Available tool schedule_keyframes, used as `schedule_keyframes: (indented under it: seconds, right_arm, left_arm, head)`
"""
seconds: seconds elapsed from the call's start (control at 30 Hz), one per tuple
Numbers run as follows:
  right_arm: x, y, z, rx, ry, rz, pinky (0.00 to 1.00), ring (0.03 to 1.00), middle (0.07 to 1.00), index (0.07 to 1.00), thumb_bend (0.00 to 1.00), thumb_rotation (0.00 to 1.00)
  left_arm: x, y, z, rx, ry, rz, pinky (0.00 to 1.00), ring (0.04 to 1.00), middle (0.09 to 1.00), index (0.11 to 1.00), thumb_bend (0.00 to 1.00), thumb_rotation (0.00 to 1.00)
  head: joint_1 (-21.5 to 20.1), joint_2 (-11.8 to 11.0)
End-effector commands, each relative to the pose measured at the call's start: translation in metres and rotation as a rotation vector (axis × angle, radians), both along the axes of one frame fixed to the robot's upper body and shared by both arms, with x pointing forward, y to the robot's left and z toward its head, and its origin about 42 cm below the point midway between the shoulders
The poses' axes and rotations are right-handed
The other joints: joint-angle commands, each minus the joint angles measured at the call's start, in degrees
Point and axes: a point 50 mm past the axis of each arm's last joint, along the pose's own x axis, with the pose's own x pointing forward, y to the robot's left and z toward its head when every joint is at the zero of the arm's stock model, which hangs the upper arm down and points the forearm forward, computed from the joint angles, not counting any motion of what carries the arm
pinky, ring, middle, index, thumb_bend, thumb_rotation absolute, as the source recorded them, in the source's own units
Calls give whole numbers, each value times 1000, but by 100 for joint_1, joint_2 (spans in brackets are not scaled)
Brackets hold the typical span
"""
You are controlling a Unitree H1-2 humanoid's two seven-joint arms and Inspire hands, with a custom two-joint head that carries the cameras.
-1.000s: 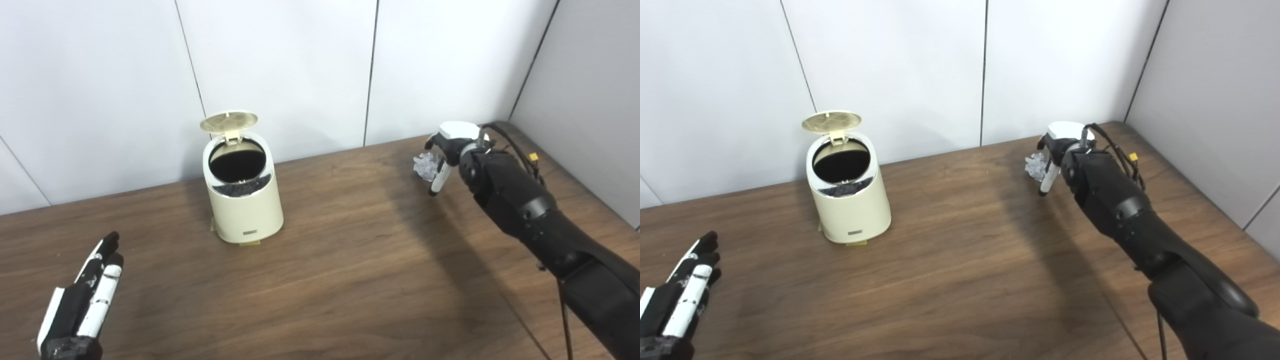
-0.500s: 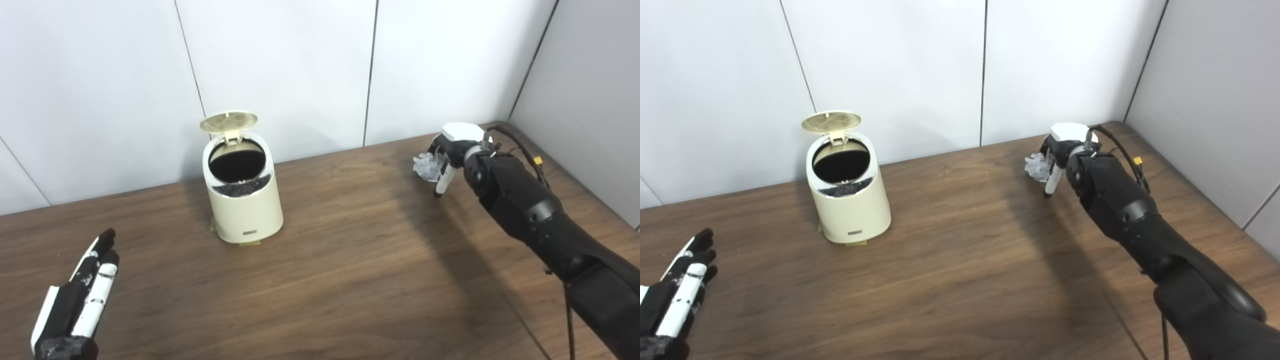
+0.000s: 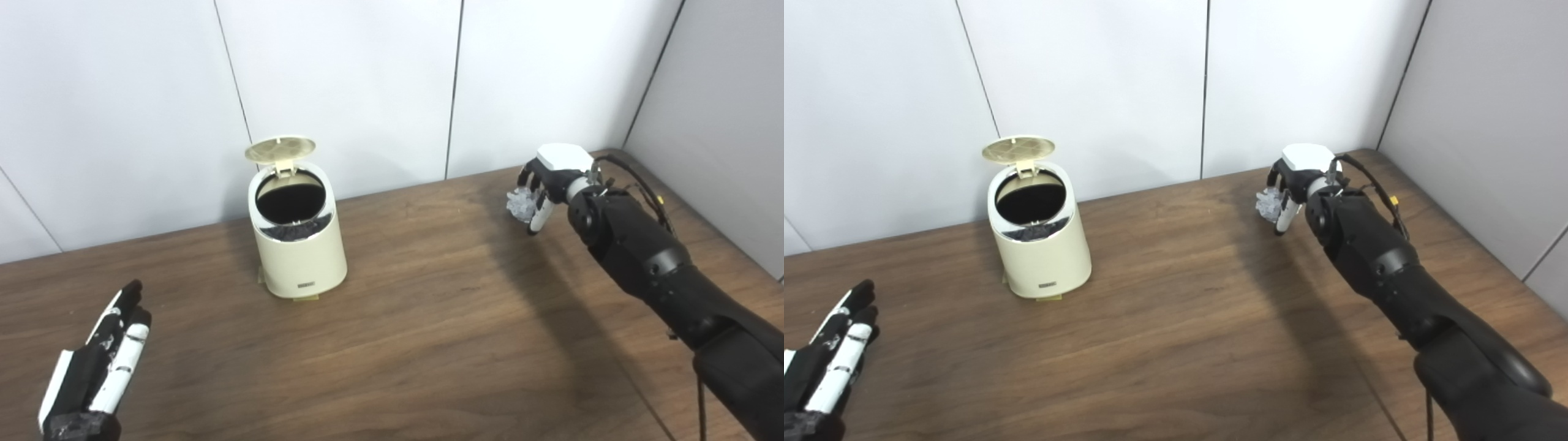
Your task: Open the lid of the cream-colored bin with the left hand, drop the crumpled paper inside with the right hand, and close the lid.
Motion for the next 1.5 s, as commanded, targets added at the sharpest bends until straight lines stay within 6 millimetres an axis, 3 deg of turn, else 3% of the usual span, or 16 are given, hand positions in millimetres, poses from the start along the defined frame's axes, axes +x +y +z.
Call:
schedule_keyframes:
  seconds: [0.0, 0.3, 0.47, 0.77, 1.13, 1.47]
  right_arm:
    - [9, -9, 34, -33, -87, -4, 555, 625, 667, 700, 901, 65]
    - [8, -6, 34, -21, -88, -7, 531, 613, 675, 705, 904, 49]
    - [8, -6, 34, -45, -87, -7, 414, 524, 610, 711, 918, 60]
    - [9, -6, 28, -4, -93, -18, 589, 653, 706, 688, 906, 25]
    - [13, -1, 21, 32, -89, -21, 559, 573, 633, 682, 888, 0]
    - [13, 3, 18, 24, -79, -19, 559, 626, 695, 702, 914, 6]
  left_arm:
    - [5, 0, 17, 10, -66, -7, 1000, 1000, 993, 1000, 303, 611]
    - [2, 3, 19, 18, -68, 3, 1000, 1000, 990, 1000, 319, 606]
    - [3, 5, 20, 10, -71, 9, 1000, 996, 983, 995, 347, 587]
    - [2, 7, 19, 10, -68, 2, 1000, 1000, 988, 1000, 337, 587]
    - [1, 6, 21, 28, -68, 18, 1000, 998, 969, 977, 380, 573]
    - [2, 4, 22, 37, -71, 20, 1000, 1000, 974, 978, 378, 557]
  head:
    - [-5, 3]
    - [102, 34]
    - [102, 39]
    - [123, 65]
    - [164, 93]
    - [187, 95]
